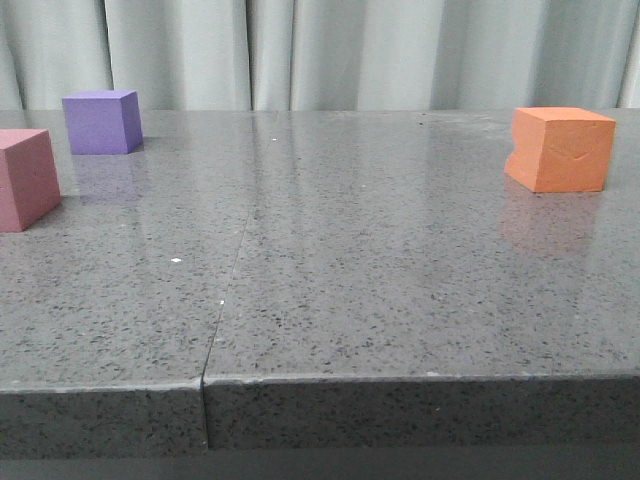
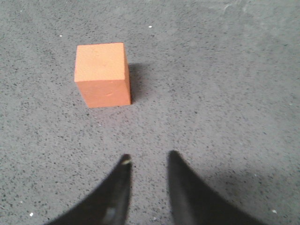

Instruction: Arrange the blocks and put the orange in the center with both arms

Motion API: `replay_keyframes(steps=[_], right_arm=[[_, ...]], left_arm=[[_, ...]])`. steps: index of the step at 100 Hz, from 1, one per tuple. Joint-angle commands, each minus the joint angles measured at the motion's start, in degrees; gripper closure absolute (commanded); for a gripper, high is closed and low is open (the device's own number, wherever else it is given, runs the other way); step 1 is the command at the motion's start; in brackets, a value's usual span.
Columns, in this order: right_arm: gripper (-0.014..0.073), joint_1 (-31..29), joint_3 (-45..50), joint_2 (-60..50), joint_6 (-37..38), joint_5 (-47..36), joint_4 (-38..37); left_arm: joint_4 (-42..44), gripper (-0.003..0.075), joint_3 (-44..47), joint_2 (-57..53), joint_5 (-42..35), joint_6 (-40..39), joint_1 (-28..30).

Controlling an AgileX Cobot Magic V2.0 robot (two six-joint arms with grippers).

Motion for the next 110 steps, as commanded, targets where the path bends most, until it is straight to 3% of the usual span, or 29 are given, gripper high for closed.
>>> replay_keyframes(steps=[1, 9, 14, 59, 87, 110], right_arm=[[0.0133, 0.6, -4.56, 2.71, -0.45, -2.1, 0.78], [-0.0029, 1.59, -7.41, 5.89, -0.45, -0.05, 0.78], [-0.0075, 2.22, -9.09, 7.9, -0.45, 1.7, 0.78], [-0.0052, 5.47, -34.12, 30.41, -0.45, 22.17, 7.04], [-0.0052, 5.47, -47.65, 42.52, -0.45, 27.41, 3.94], [-0.0052, 5.4, -52.73, 49.46, -0.45, 28.91, 3.67]], left_arm=[[0.07, 0.0741, 2.27, -1.64, -4.65, -0.1, 0.07], [0.07, 0.0741, 2.27, -1.64, -4.65, -0.1, 0.07], [0.07, 0.0741, 2.27, -1.64, -4.65, -0.1, 0.07], [0.07, 0.0741, 2.27, -1.64, -4.65, -0.1, 0.07], [0.07, 0.0741, 2.27, -1.64, -4.65, -0.1, 0.07], [0.07, 0.0741, 2.27, -1.64, -4.65, -0.1, 0.07]])
